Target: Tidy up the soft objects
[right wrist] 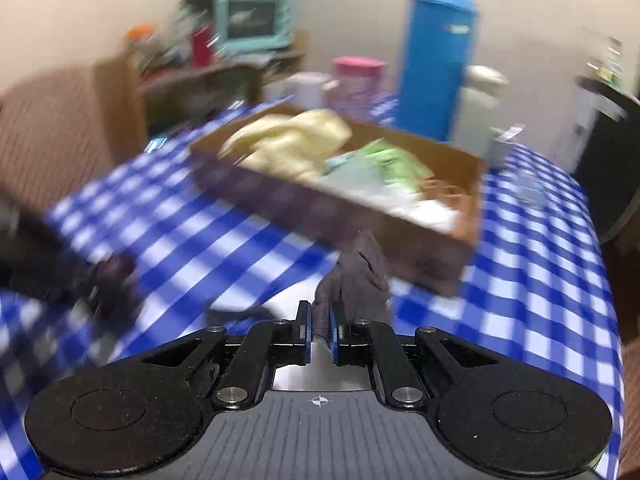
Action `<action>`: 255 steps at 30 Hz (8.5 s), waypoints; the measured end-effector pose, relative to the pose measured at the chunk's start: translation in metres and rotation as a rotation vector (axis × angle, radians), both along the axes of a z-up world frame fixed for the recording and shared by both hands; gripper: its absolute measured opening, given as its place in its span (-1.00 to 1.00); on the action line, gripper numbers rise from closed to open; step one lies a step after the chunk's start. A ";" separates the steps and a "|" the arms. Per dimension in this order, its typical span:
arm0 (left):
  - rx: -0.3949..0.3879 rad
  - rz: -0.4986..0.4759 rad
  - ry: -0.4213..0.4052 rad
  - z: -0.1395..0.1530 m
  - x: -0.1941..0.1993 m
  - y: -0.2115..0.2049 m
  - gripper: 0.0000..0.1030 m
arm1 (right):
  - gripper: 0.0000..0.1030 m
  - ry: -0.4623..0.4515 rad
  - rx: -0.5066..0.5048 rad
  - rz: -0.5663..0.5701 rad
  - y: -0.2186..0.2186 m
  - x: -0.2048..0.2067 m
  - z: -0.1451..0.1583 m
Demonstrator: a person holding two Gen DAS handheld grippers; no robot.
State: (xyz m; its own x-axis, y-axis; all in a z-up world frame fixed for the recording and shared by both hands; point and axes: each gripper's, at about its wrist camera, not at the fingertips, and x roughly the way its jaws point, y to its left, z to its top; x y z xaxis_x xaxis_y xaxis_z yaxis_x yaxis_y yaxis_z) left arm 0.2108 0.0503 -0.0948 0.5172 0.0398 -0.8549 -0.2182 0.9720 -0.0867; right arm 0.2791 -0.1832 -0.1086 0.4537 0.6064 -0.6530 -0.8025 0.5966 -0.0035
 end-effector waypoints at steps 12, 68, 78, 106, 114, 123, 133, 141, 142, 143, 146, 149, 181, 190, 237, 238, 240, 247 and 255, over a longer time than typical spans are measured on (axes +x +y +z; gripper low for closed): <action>-0.021 0.010 -0.003 -0.004 -0.003 0.006 -0.54 | -0.31 0.076 -0.138 -0.018 0.019 0.010 -0.034; 0.130 -0.091 -0.258 0.087 0.081 0.017 -0.54 | -0.80 -0.086 0.009 -0.008 0.012 0.054 0.061; 0.160 -0.134 -0.286 0.093 0.167 0.023 -0.54 | -0.80 -0.133 -0.066 -0.010 0.051 0.116 0.054; 0.143 -0.150 -0.062 -0.006 0.276 0.042 -0.53 | -0.80 0.147 -0.063 -0.034 0.082 0.211 -0.018; 0.121 -0.150 -0.068 -0.001 0.273 0.042 -0.38 | -0.76 0.164 -0.035 -0.052 0.077 0.210 -0.016; 0.086 -0.147 -0.119 0.021 0.249 0.047 -0.22 | -0.21 0.158 0.020 -0.063 0.059 0.204 -0.004; 0.084 -0.120 -0.172 0.046 0.226 0.059 -0.22 | -0.19 0.177 0.151 -0.079 0.029 0.194 0.017; 0.084 -0.097 -0.188 0.049 0.225 0.066 -0.23 | -0.20 0.173 0.306 -0.214 0.010 0.215 0.026; 0.084 -0.096 -0.189 0.049 0.225 0.066 -0.23 | -0.24 0.177 0.322 -0.238 0.009 0.219 0.025; 0.086 -0.093 -0.190 0.049 0.225 0.067 -0.23 | -0.41 0.181 0.327 -0.265 0.008 0.223 0.024; 0.087 -0.086 -0.188 0.048 0.228 0.068 -0.24 | -0.64 0.201 0.327 -0.328 0.011 0.235 0.017; 0.104 -0.075 -0.172 0.042 0.232 0.070 -0.24 | -0.67 0.218 0.316 -0.316 0.019 0.239 0.009; 0.069 0.017 -0.155 0.046 0.208 0.071 -0.22 | 0.17 0.265 0.309 -0.245 0.030 0.192 0.025; 0.053 0.044 -0.200 0.081 0.161 0.052 -0.11 | 0.28 0.228 0.299 -0.226 0.016 0.150 0.052; 0.090 0.010 -0.193 0.144 -0.152 -0.066 -0.05 | 0.40 0.241 0.298 -0.373 -0.075 -0.136 0.124; 0.086 0.003 -0.190 0.143 -0.156 -0.065 -0.05 | 0.40 0.245 0.294 -0.379 -0.075 -0.142 0.124; 0.078 -0.008 -0.187 0.140 -0.164 -0.065 -0.05 | 0.40 0.253 0.287 -0.392 -0.075 -0.154 0.123; 0.053 -0.034 -0.176 0.132 -0.187 -0.065 -0.05 | 0.40 0.269 0.245 -0.407 -0.073 -0.184 0.118; 0.025 -0.051 -0.166 0.125 -0.200 -0.066 -0.05 | 0.40 0.294 0.194 -0.405 -0.067 -0.202 0.109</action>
